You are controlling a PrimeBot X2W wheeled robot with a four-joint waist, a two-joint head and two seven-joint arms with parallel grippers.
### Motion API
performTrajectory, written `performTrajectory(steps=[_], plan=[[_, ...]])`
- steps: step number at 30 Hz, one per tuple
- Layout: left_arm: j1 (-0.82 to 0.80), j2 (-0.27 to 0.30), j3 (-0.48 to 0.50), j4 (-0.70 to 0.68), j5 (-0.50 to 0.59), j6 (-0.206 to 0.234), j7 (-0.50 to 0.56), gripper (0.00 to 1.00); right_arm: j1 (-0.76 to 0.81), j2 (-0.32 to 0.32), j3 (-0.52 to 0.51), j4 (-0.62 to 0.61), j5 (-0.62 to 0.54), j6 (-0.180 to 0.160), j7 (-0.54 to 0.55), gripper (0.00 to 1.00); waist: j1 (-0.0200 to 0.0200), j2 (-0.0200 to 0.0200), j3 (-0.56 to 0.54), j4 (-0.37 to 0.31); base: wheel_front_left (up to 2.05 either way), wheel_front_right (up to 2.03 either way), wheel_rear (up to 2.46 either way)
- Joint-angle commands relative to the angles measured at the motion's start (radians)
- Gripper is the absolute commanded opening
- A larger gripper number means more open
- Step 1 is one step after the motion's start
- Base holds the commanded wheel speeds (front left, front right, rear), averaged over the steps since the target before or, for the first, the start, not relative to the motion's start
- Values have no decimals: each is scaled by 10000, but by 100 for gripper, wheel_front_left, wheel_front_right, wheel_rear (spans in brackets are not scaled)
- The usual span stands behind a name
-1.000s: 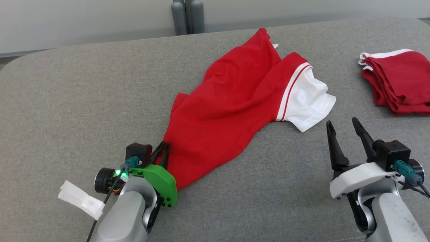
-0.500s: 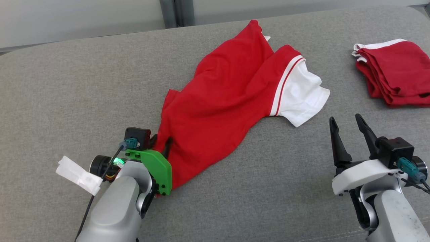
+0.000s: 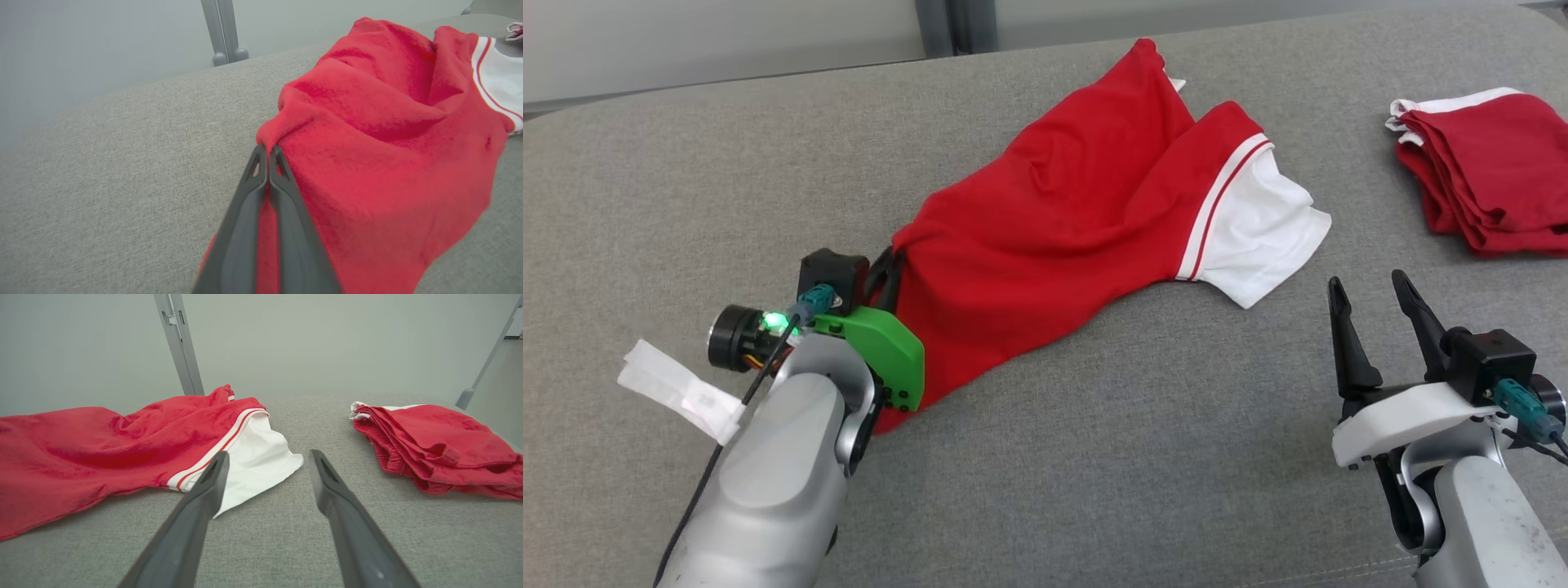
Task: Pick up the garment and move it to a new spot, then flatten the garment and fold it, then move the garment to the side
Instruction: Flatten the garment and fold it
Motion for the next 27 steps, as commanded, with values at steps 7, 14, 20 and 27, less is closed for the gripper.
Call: performTrajectory(steps=[7, 14, 20, 27], plan=[[-729, 367, 51, -10, 246, 363, -84, 0, -325, 18, 150, -117, -23, -14, -33, 100, 0, 0, 488, -215, 0, 0, 0], [-1268, 622, -12, 786, 383, 348, -299, 0, -549, 92, 163, -47, -3, -14, -121, 100, 0, 0, 905, -641, 0, 0, 0], [-1335, 641, 87, 1112, 338, 520, -1146, 100, -439, 271, -217, 109, -104, -14, -352, 100, 0, 0, 885, -706, 0, 0, 0], [-663, 596, 471, 507, 91, 651, -1596, 100, -243, 475, -522, 137, -433, -14, -659, 100, 0, 0, 485, -419, 0, 0, 0]])
